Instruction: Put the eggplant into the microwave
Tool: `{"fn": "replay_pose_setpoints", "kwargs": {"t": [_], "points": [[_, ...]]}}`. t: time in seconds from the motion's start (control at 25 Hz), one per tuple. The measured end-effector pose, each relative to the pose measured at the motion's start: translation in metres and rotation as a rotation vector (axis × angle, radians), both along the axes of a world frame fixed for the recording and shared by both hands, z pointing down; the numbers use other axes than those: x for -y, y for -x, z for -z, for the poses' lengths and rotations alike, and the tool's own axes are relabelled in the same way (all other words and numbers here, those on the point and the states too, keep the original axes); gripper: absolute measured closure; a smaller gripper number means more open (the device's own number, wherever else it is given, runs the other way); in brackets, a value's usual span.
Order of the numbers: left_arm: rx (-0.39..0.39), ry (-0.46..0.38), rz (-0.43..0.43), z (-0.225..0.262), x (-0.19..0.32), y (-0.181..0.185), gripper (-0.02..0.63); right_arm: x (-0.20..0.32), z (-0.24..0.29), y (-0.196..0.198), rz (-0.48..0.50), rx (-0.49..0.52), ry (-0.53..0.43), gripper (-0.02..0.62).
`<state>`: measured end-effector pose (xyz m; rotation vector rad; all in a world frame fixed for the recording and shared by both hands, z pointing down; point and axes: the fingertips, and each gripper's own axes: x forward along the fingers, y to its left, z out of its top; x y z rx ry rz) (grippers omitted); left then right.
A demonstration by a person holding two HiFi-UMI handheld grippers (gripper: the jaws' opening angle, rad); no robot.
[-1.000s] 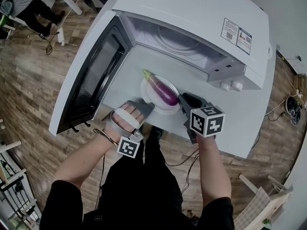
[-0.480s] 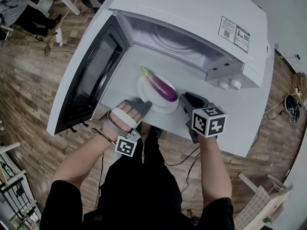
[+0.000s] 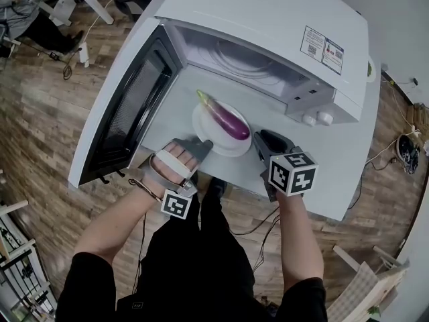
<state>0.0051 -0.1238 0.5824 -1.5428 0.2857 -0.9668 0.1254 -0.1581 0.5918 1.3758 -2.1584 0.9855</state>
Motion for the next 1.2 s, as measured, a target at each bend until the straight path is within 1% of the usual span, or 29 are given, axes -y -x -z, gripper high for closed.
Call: {"fn": "replay_pose_setpoints", "kwargs": {"t": [0.24,0.6,0.84,1.0,1.2], "points": [[-0.034,-0.032,0.016,0.021,0.008,-0.004,0.589,0.004,0.027,-0.009,-0.011,-0.007,-0.105,0.516],[-0.063,-0.089,0.035,0.052,0.022,-0.015,0.589,0.001,0.066,-0.019,-0.026,0.012,-0.199,0.522],[-0.093,-0.114,0.063,0.071,0.039,-0.026,0.589,-0.002,0.093,-0.024,-0.041,0.021,-0.283,0.528],[-0.102,-0.124,0.071,0.079,0.048,-0.033,0.589,-0.002,0.1,-0.027,-0.048,0.036,-0.305,0.531],[-0.096,-0.126,0.061,0.084,0.056,-0.043,0.589,-0.001,0.107,-0.027,-0.051,0.05,-0.326,0.532]]}}
